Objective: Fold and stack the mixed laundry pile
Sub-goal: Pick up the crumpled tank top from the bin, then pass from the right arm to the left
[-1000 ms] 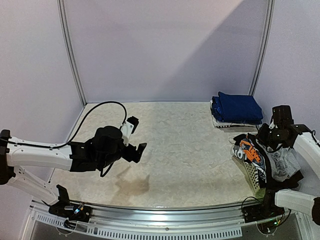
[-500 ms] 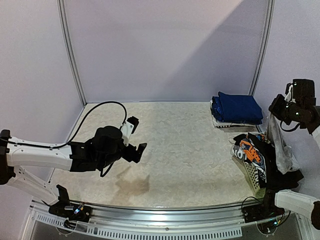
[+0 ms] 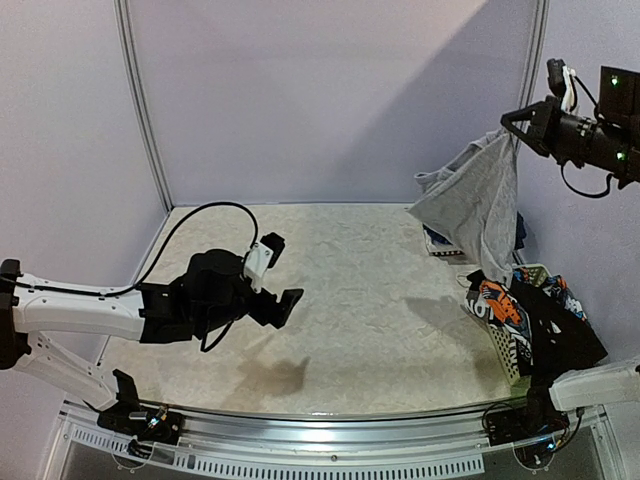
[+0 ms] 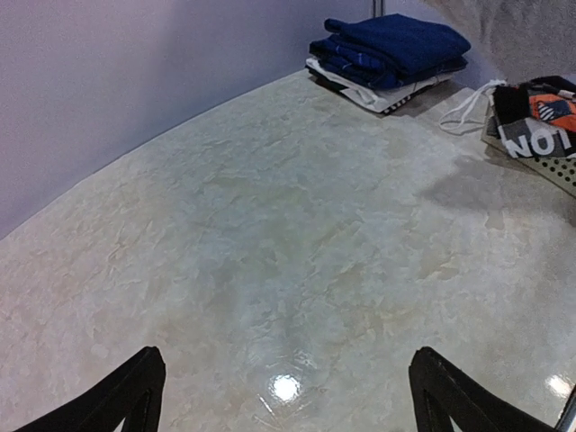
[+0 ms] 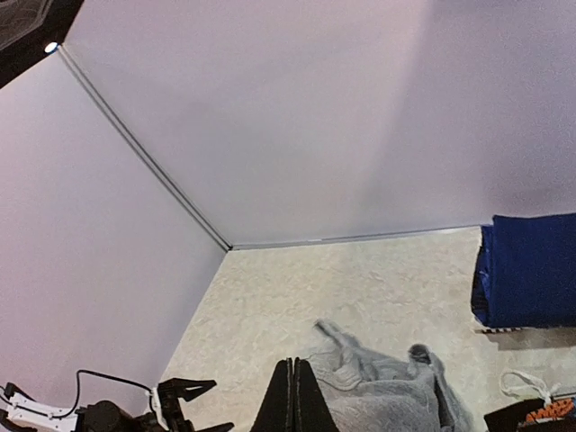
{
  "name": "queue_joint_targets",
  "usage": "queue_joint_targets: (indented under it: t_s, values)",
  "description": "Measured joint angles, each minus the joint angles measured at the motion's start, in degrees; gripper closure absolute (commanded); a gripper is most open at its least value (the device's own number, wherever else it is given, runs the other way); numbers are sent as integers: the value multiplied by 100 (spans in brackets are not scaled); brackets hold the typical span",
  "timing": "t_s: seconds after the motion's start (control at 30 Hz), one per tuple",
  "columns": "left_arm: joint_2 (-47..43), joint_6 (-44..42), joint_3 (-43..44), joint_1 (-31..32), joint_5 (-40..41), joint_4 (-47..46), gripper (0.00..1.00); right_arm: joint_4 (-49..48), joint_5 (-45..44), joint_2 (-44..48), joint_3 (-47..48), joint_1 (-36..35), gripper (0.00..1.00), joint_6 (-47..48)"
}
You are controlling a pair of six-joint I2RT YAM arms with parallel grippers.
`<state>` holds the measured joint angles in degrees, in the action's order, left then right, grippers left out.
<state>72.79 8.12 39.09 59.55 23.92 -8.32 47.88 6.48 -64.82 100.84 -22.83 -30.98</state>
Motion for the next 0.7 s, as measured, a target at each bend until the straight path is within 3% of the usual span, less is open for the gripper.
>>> queue_joint_targets:
  t_s: [0.3,0.7]
  values:
    - [-37,-393,111,-2,-1198,-474,4,245,-605,-1471,2000,-1646,100,546]
    - [-1207,-861,330,-9,-2490,-494,8,656,-697,-2378,2146,-2371,100,1331]
